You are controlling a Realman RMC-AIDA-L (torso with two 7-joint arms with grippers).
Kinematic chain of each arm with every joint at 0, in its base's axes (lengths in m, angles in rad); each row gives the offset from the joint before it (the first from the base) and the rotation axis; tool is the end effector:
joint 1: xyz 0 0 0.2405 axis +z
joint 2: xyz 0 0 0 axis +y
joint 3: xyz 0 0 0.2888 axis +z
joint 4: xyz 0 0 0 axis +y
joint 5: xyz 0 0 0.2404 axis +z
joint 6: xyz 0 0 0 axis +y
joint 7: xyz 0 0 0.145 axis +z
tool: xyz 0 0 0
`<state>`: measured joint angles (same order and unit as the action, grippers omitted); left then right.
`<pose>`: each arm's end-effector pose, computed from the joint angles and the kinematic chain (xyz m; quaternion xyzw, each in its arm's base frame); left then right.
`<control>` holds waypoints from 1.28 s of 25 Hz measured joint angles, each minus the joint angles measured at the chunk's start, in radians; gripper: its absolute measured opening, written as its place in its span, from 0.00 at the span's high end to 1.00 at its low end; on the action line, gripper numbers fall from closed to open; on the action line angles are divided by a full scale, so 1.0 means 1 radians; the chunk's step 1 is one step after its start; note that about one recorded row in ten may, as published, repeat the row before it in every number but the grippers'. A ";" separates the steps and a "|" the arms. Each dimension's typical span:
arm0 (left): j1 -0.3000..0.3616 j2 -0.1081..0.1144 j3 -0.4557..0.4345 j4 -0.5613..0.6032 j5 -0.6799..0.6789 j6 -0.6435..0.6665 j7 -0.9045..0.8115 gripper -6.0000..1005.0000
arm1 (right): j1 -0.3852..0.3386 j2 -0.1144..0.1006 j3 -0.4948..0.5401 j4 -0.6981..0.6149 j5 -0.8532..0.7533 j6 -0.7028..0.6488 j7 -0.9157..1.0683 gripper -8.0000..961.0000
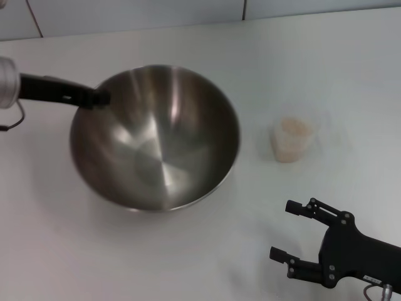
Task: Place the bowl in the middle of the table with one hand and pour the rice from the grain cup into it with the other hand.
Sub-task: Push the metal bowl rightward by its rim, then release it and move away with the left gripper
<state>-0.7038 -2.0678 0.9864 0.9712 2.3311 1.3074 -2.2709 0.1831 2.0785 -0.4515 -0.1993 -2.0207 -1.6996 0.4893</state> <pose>-0.2257 0.4567 0.0006 -0.9035 -0.3808 -0.0476 0.1907 0.3913 0.1832 -0.0747 -0.9051 0.1320 0.3249 0.2406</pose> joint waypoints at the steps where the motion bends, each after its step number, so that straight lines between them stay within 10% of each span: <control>1: 0.000 0.000 0.000 0.000 0.000 0.000 0.000 0.93 | 0.000 0.000 0.000 0.000 0.000 0.000 0.000 0.13; 10: -0.152 0.001 0.015 -0.234 0.009 -0.176 0.058 0.89 | -0.002 -0.001 0.005 -0.002 0.000 -0.013 0.000 0.13; 19: -0.142 0.001 0.032 -0.244 0.009 -0.215 0.081 0.85 | -0.001 -0.002 0.005 -0.002 0.002 -0.014 0.000 0.13; 32: 0.111 -0.001 0.075 0.145 -0.217 -0.079 0.292 0.68 | -0.005 -0.002 0.053 0.001 0.007 -0.014 0.000 0.13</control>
<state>-0.5924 -2.0693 1.0615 1.1165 2.1140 1.2281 -1.9785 0.1780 2.0769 -0.3987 -0.1988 -2.0139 -1.7134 0.4893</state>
